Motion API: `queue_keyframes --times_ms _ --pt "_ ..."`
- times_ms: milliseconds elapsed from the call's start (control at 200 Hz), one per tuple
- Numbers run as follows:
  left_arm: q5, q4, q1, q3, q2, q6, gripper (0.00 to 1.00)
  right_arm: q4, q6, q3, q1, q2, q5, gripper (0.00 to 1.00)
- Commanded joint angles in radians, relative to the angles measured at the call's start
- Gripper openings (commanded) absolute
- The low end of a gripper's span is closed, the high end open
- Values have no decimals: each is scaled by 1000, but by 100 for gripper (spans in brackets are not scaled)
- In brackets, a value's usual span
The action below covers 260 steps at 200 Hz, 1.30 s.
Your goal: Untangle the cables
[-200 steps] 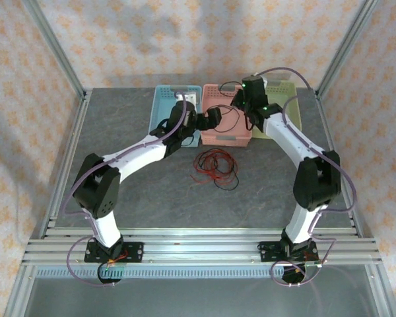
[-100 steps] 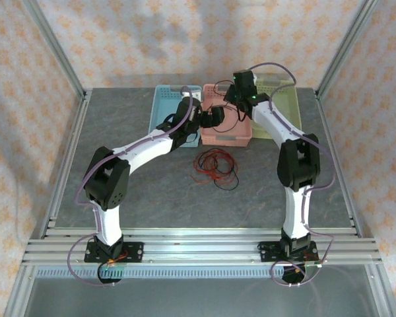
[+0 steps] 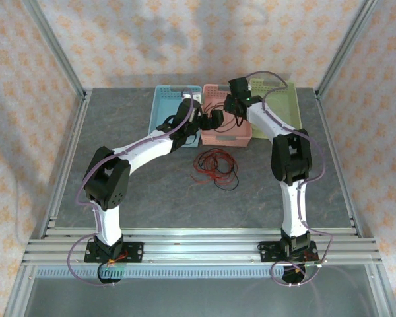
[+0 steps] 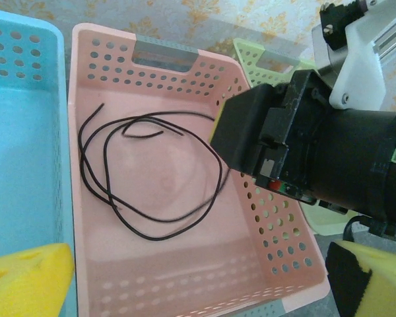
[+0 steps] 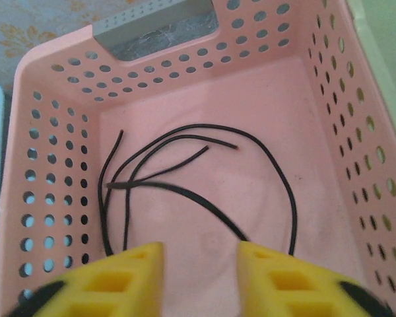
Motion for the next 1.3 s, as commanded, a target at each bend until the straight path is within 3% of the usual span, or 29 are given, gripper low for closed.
queue_keyframes --times_ms 0,70,210,370,531,631,716,896,996,1297 --pt "-27 -24 8 -16 -45 37 99 0 -12 -13 -5 -54 16 47" --pt "-33 -34 8 -20 -63 46 99 -4 -24 -21 -5 -84 22 56" --pt "-45 -11 1 -79 -121 48 99 65 -33 -140 3 -204 51 61" --pt "-57 20 -14 -168 -189 38 99 148 -24 -319 21 -347 54 62" --pt "-83 44 -49 -260 -259 35 99 159 30 -444 76 -458 167 59" --pt "-89 58 -77 -320 -295 35 99 169 27 -538 119 -538 227 65" --pt "-102 68 -103 -372 -324 33 99 160 24 -622 135 -595 192 67" --pt "-101 138 -151 -493 -367 -21 99 194 38 -844 159 -756 161 55" --pt "-108 166 -178 -539 -360 -48 99 209 55 -941 159 -828 121 54" --pt "-87 265 -229 -655 -308 -172 96 186 142 -1050 195 -823 29 38"
